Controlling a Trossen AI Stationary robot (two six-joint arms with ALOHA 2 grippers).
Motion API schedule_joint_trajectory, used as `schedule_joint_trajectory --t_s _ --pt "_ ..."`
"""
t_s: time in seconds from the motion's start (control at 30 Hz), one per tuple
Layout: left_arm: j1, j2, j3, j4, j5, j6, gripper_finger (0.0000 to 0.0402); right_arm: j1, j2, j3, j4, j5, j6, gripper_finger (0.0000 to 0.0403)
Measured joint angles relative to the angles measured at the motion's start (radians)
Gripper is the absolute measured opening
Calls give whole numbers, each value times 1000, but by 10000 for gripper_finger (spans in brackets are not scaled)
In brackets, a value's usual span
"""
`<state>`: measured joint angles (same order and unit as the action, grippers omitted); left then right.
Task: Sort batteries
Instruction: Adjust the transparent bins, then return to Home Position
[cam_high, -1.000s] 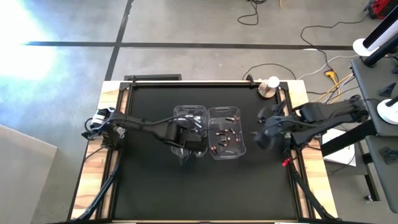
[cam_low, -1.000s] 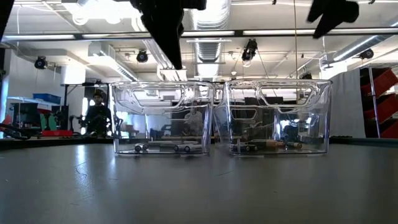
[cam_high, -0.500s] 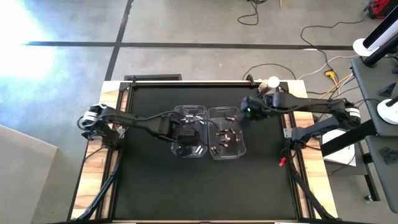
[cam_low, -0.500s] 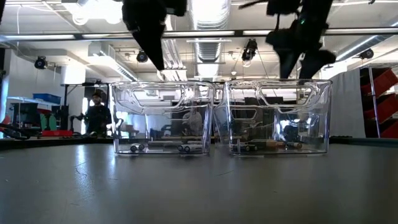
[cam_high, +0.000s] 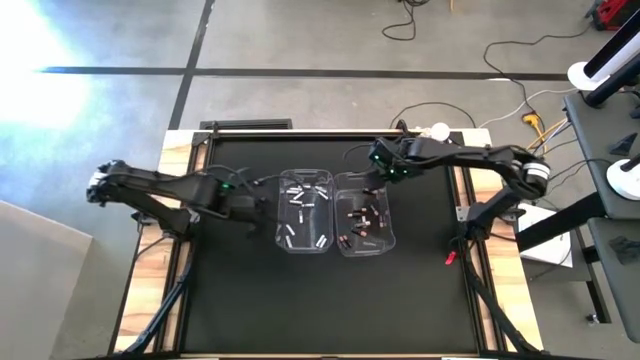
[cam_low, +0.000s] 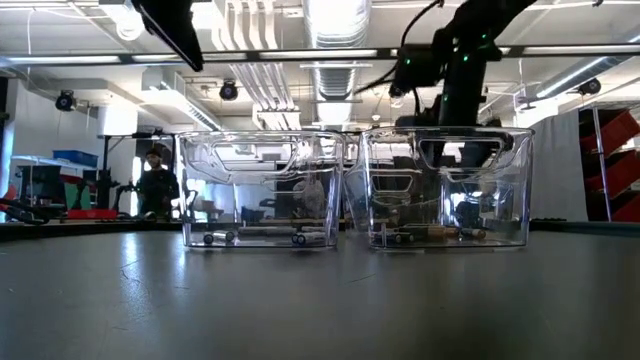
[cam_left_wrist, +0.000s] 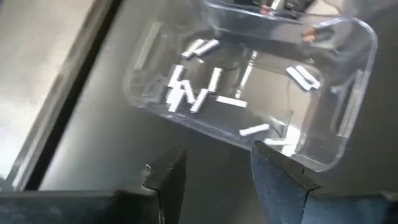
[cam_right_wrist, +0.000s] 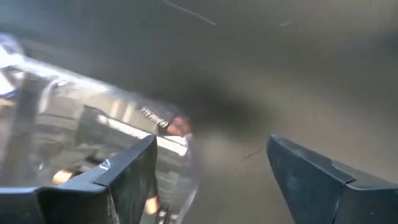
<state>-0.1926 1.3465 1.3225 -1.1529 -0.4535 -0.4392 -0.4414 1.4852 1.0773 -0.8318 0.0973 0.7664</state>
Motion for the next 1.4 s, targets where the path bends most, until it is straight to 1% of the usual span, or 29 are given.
schedule_joint_trajectory --t_s 0.1,0.2,0.3,0.37,0.47,0.53,0.63,0.77,0.87,0.9,1.03,1.1,1.3,1.4 --pt "0 -45 1 -33 -35 -18 156 -21 31 1 0 4 11 301" --pt "1 -75 20 -119 -24 -35 156 -39 45 1 1 3 36 304" --pt "0 -101 30 -200 8 -110 155 -53 46 2 1 4 52 302" --pt "-1 -123 26 -222 29 -103 155 -59 42 4 0 7 52 300" --pt "-3 -168 6 -199 31 -85 155 -74 34 8 0 8 53 298" --pt "-3 -205 -18 -153 9 -84 155 -82 34 8 0 8 53 299" --pt "-3 -270 -68 -108 -26 -86 155 -84 34 8 -4 8 60 304" --pt "-3 -369 -149 -70 -53 -128 155 -83 34 8 -52 8 73 308" --pt "-4 -445 -216 4 -44 -135 155 -81 26 8 -96 -5 73 307" --pt "-5 -468 -237 43 -21 -131 155 -76 18 8 -101 -22 69 306" --pt "-5 -538 -330 257 143 -44 155 -27 -46 14 -95 -72 48 302" --pt "-6 -558 -378 357 196 -7 155 7 -82 14 -100 -74 66 303" --pt "-8 -590 -511 585 203 23 155 108 -158 4 -140 -71 171 311" --pt "-10 -608 -571 707 248 53 155 168 -188 3 -127 -63 197 309"
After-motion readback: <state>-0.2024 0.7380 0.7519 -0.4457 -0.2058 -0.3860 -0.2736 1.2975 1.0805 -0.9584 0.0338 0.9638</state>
